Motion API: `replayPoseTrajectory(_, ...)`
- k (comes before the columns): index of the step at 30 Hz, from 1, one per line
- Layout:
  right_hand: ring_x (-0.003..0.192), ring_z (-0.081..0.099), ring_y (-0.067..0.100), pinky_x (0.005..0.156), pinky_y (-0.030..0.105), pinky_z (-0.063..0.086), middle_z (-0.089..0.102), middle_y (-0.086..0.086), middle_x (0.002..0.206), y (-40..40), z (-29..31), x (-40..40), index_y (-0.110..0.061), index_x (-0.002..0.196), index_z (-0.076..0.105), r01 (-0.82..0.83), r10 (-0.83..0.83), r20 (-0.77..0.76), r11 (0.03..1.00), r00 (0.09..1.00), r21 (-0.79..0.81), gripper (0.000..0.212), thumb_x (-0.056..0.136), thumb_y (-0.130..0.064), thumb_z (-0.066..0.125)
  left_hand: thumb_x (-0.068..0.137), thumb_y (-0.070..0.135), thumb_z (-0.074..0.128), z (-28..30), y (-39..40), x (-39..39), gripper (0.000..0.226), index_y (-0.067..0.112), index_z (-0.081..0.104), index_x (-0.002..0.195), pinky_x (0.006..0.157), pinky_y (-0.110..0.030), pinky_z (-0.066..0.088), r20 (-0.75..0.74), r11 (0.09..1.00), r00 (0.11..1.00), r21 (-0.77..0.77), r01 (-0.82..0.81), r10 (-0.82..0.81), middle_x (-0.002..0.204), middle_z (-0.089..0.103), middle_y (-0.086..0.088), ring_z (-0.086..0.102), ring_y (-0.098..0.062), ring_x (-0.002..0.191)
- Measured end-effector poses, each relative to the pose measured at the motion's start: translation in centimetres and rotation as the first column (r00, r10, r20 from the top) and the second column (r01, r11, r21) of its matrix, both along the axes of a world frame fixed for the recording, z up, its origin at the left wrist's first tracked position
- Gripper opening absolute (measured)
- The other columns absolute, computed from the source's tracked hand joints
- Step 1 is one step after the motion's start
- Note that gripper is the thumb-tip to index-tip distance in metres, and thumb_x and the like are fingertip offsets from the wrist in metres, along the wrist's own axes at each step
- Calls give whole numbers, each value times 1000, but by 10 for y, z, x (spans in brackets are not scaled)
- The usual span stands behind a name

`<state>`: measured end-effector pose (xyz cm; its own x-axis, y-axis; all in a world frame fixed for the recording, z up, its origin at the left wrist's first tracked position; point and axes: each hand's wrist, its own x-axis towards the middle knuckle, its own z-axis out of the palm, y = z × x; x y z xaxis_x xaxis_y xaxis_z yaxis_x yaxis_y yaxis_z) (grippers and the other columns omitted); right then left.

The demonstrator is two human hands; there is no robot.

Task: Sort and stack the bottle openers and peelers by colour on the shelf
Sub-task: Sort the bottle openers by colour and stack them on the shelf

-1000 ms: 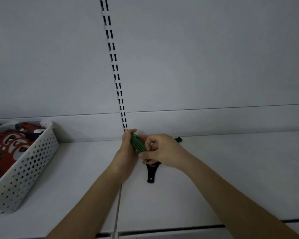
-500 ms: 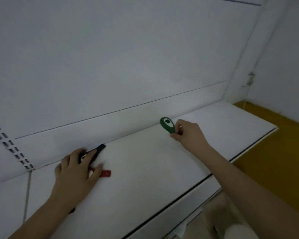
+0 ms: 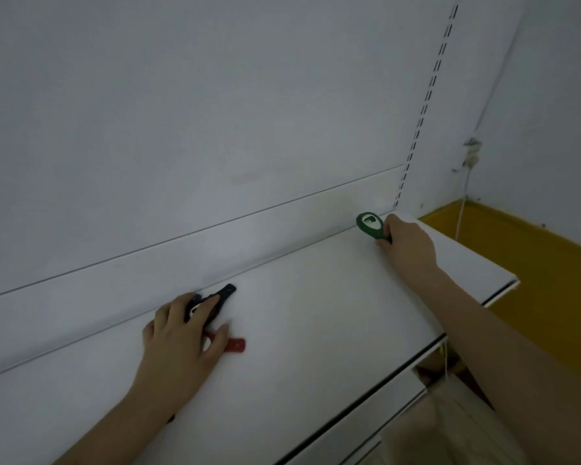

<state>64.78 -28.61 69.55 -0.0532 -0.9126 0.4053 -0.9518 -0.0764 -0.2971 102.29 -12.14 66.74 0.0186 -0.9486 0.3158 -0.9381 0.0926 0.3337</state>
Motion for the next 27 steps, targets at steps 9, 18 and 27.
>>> replayPoseTrajectory(9, 79, 48, 24, 52, 31, 22, 61, 17, 97, -61, -8, -44, -5, 120, 47, 83, -74, -124, 994, 989, 67, 31, 95, -20, 56, 85, 56, 40, 4, -27, -31, 57, 36, 54, 136, 98, -47, 44, -16, 998, 1000, 56, -1, 2, 134, 52, 8, 48, -24, 122)
replayPoseTrajectory(18, 101, 54, 37, 79, 39, 42, 55, 22, 112, -63, -14, -53, 1, 118, 48, 113, -106, -57, 986, 993, 125, 49, 87, -31, 66, 81, 56, 44, 6, -27, -32, 58, 29, 62, 130, 98, -44, 44, -67, 1000, 998, 26, -8, 10, 132, 54, 10, 50, -20, 120)
replayPoseTrajectory(27, 97, 57, 9, 89, 31, 49, 60, -4, 115, 40, 7, 107, -19, 116, 59, -594, 544, 350, 803, 762, 43, 24, 93, -24, 62, 93, 10, 63, 16, -25, -19, 26, 23, 62, 115, 86, -2, 37, -418, 992, 908, -117, -51, -3, 117, 56, 4, 51, 13, 102)
